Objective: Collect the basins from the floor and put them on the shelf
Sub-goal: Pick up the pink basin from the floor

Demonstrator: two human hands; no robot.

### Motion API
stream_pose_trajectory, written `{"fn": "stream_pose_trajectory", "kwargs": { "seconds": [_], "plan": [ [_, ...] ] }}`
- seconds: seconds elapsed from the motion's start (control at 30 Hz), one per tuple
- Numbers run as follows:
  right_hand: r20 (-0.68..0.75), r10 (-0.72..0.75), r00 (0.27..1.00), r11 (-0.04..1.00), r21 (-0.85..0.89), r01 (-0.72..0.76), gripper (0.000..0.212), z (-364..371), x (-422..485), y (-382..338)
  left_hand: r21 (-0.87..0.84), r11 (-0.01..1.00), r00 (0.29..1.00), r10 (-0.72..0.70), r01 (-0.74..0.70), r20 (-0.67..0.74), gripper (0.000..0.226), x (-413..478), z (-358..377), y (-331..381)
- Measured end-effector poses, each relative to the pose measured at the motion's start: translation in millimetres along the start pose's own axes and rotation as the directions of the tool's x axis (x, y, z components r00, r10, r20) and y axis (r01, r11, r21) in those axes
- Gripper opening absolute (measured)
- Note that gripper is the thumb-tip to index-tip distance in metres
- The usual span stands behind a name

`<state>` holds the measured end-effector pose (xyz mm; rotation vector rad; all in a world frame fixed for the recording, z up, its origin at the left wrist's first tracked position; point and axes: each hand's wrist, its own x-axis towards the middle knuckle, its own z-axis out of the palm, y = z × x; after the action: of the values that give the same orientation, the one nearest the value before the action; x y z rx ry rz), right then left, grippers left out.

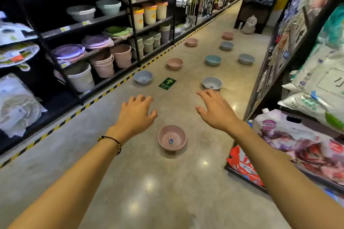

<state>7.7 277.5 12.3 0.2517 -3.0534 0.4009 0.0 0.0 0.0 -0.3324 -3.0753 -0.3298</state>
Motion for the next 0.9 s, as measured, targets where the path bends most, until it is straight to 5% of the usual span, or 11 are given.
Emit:
{"fn": "stream_pose_trajectory", "kwargs": {
  "seconds": [0.53,0.9],
  "plan": [
    [0.224,0.074,0.972,0.988,0.116,-0.102,0.062,92.0,191.5,123.1,0.04,0.997,0.982,-0.077,0.071,0.17,0.056,212.6,92.4,-4.9],
    [0.319,0.116,0.941,0.972,0.159,-0.174,0.062,150.4,321.1,144.7,0.049,0.994,0.961,-0.105,0.095,0.255,0.055,343.6,130.2,-51.4]
  ]
}}
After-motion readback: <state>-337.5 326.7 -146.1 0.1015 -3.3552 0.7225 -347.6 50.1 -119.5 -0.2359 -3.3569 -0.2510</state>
